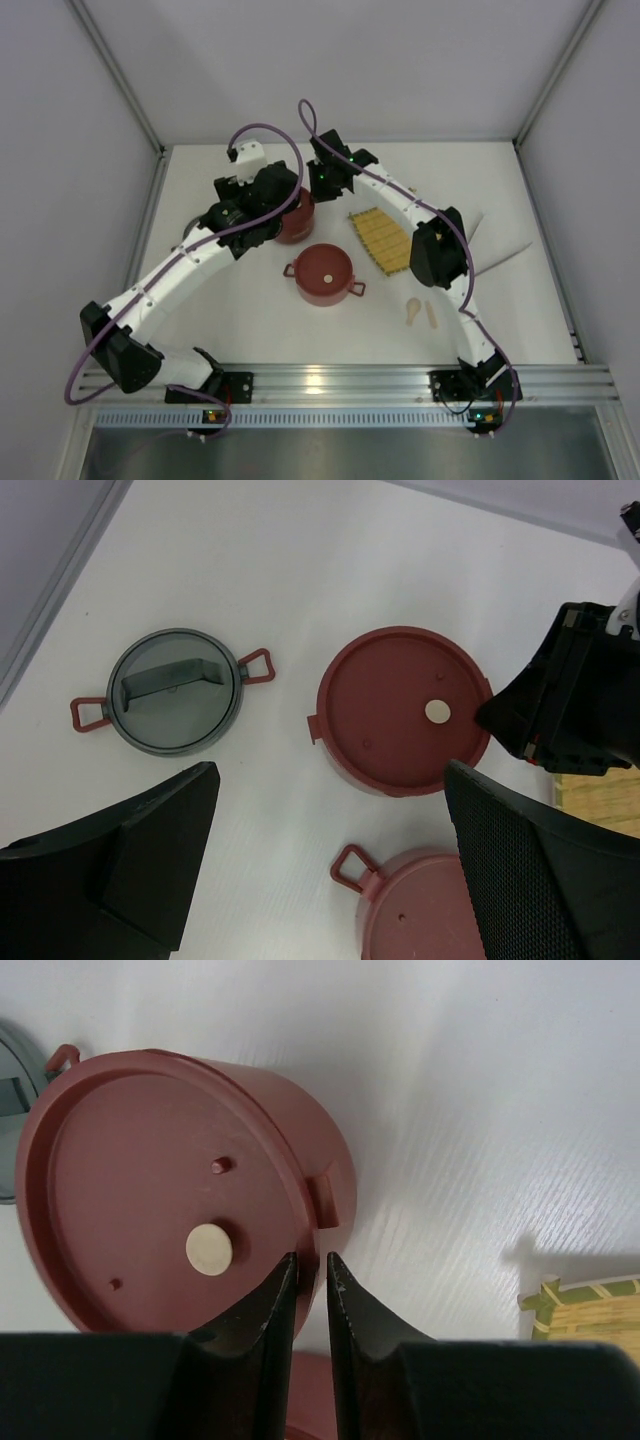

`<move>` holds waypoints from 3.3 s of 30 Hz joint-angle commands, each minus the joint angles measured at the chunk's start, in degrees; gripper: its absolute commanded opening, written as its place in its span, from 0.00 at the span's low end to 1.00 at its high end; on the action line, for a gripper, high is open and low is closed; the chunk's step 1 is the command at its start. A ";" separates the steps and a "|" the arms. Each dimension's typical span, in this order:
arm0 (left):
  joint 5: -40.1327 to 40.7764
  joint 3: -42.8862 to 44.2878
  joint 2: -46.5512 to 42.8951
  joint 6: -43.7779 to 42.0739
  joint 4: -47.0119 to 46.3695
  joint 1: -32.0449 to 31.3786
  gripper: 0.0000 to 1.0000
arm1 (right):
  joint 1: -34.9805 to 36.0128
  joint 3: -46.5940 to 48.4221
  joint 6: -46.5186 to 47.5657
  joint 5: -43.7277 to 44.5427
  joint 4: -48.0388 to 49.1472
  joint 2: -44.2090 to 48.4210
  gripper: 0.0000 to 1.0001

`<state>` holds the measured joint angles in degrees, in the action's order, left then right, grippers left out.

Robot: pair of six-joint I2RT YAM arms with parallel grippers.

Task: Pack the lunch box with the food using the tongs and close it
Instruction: Close the box lid on the packing box.

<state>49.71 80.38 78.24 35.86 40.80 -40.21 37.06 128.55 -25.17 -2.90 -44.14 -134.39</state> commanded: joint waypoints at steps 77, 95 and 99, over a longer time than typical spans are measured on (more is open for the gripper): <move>-16.22 -13.32 28.55 11.78 -13.02 16.39 0.98 | -1.64 0.82 6.97 7.03 -8.59 -7.38 0.31; -20.89 -24.65 22.14 13.63 -14.52 16.30 0.98 | -2.43 1.18 6.80 8.43 -9.12 -10.46 0.33; -20.89 -26.23 19.85 13.63 -13.73 16.30 0.98 | -2.69 1.09 6.71 8.43 -9.12 -10.37 0.33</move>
<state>32.18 59.48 95.35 53.47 9.04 -23.88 36.32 132.84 -20.51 0.49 -46.72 -137.53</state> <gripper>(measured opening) 0.983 0.327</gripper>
